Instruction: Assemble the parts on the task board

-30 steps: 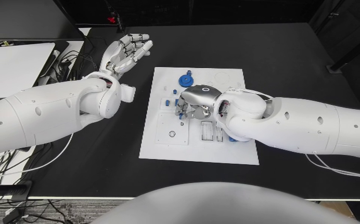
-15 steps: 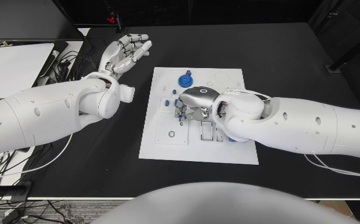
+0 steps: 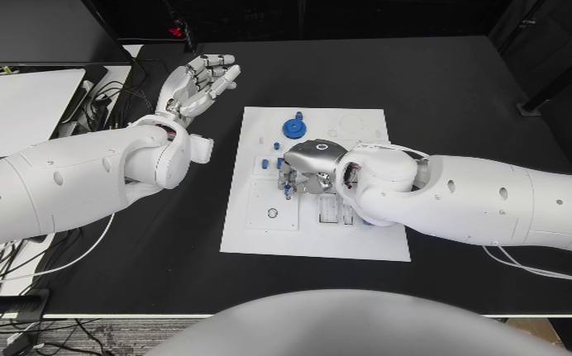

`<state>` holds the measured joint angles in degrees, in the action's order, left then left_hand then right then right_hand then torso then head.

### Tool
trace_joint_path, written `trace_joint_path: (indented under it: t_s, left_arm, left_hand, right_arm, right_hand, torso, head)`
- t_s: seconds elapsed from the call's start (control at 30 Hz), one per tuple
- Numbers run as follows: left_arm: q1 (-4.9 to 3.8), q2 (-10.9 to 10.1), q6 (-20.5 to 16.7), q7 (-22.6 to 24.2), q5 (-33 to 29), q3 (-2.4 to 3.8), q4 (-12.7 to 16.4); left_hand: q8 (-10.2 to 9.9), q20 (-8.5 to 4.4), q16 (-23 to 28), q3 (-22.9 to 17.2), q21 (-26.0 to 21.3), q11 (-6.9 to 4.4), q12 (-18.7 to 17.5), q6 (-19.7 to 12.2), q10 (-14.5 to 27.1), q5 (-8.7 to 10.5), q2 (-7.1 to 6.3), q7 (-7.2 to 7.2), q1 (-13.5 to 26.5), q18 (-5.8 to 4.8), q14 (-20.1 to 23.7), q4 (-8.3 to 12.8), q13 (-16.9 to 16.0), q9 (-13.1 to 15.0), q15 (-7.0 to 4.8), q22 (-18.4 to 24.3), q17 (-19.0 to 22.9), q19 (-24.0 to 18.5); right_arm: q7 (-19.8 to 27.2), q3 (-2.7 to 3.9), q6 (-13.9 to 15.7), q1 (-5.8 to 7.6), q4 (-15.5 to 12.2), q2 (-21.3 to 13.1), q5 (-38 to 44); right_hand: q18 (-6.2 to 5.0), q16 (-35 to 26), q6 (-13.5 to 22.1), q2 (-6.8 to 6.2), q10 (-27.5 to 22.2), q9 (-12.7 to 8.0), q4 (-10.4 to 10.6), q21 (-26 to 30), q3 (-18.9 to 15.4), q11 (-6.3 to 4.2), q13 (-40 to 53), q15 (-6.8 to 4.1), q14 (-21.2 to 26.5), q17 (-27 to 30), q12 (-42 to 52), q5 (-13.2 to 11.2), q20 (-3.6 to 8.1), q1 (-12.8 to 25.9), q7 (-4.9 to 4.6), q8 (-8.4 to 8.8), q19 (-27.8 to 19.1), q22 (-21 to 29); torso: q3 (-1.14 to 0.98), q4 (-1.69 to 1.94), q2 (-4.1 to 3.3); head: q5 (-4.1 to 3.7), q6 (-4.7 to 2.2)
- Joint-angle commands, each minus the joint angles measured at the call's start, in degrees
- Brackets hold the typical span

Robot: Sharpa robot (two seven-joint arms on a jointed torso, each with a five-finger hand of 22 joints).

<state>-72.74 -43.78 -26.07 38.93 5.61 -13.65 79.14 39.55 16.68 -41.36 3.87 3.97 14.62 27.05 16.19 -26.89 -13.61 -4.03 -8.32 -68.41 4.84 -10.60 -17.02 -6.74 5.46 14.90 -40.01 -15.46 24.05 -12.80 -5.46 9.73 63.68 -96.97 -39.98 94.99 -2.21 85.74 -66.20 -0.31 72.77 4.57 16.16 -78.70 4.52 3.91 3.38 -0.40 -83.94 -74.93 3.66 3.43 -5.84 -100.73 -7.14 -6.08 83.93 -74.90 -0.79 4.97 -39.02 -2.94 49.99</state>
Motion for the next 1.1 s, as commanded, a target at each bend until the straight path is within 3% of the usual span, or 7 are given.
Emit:
trace_joint_path:
  t_s: [0.03,0.43,1.1]
  left_arm:
    - [-0.07,-0.02,0.44,6.26,-0.07,0.06,0.04]
    - [-0.06,-0.11,0.39,6.22,-0.07,0.06,0.02]
    - [-0.05,0.01,0.47,6.13,-0.07,0.06,-0.08]
  left_hand:
    - [0.35,-0.05,-0.32,-0.35,0.05,0.04,0.18,-0.47,0.26,-0.24,0.57,-8.59,0.11,0.21,0.21,0.06,0.05,-0.05,-0.02,0.1,0.05,0.27]
    - [0.35,-0.05,-0.32,-0.35,0.05,0.04,0.18,-0.47,0.26,-0.24,0.57,-8.59,0.11,0.21,0.21,0.06,0.05,-0.05,-0.02,0.1,0.05,0.27]
    - [0.44,-0.05,-0.48,-0.4,0.05,0.04,0.4,-0.53,0.4,-0.23,0.79,-8.59,0.12,0.2,0.29,0.07,0.1,-0.11,-0.01,0.16,0.22,0.26]
  right_arm:
    - [-0.25,0.01,-1.13,-0.1,0.02,0.2,0.67]
    - [-0.49,0.01,-1.88,-0.36,0.13,0.37,0.67]
    - [-0.55,0.0,-1.55,-0.42,-0.02,0.19,2.0]
  right_hand:
    - [-0.73,-0.2,0.05,-0.37,-0.34,0.06,0.0,0.31,0.48,-0.06,0.05,-0.05,-4.62,-8.12,-0.19,0.37,0.17,0.15,-0.4,-0.36,0.19,-9.75]
    - [-0.76,-0.23,0.06,-0.37,-0.36,0.06,0.0,0.39,0.53,-0.05,0.05,-0.04,-4.61,-8.06,-0.18,0.38,0.16,0.17,-0.4,-0.34,0.14,-9.71]
    - [-0.77,-0.2,0.13,-0.37,-0.46,0.04,0.01,0.46,0.63,-0.02,0.05,-0.01,-4.62,-8.11,-0.19,0.43,0.14,0.25,-0.44,-0.25,0.12,-9.68]
  torso:
    - [0.03,0.0,-0.01]
    - [0.02,-0.03,-0.01]
    - [0.0,-0.01,-0.01]
  head:
    - [0.04,0.01]
    - [0.21,0.01]
    - [-0.25,0.01]
